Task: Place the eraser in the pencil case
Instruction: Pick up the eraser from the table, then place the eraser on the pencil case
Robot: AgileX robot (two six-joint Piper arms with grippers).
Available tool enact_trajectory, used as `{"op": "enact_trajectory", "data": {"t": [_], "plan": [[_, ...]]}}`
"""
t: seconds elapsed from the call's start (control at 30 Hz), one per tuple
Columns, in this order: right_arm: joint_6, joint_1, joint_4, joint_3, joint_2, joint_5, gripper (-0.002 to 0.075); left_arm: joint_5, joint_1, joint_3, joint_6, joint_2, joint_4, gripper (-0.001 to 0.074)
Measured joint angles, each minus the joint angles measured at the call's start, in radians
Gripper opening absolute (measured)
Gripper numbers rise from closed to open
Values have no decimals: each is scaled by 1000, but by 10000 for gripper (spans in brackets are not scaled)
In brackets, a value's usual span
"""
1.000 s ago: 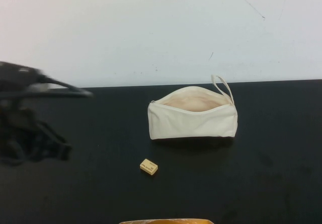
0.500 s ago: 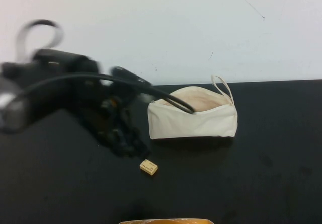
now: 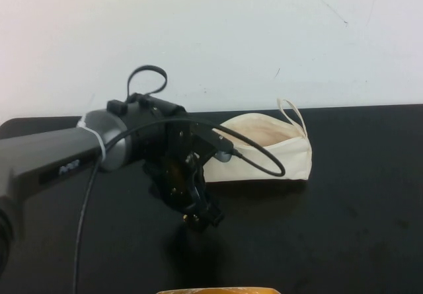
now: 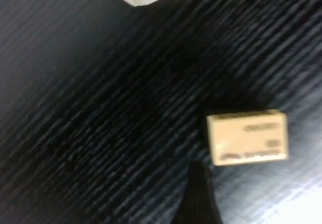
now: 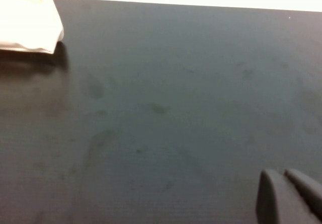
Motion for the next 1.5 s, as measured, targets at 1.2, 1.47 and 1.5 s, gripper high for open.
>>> {"op": "enact_trajectory", "data": {"t": [1.2,1.47,1.5], "plan": [[0,0,0,0,0,0,-1,-126,0,-8,-89,-163,-104,283],[0,0,0,0,0,0,-1,-582,-6,-8,-89,-229,-326,283],[0,0,0,0,0,0,-1,-616,-8,-8,-89,-220,-346,283]]}}
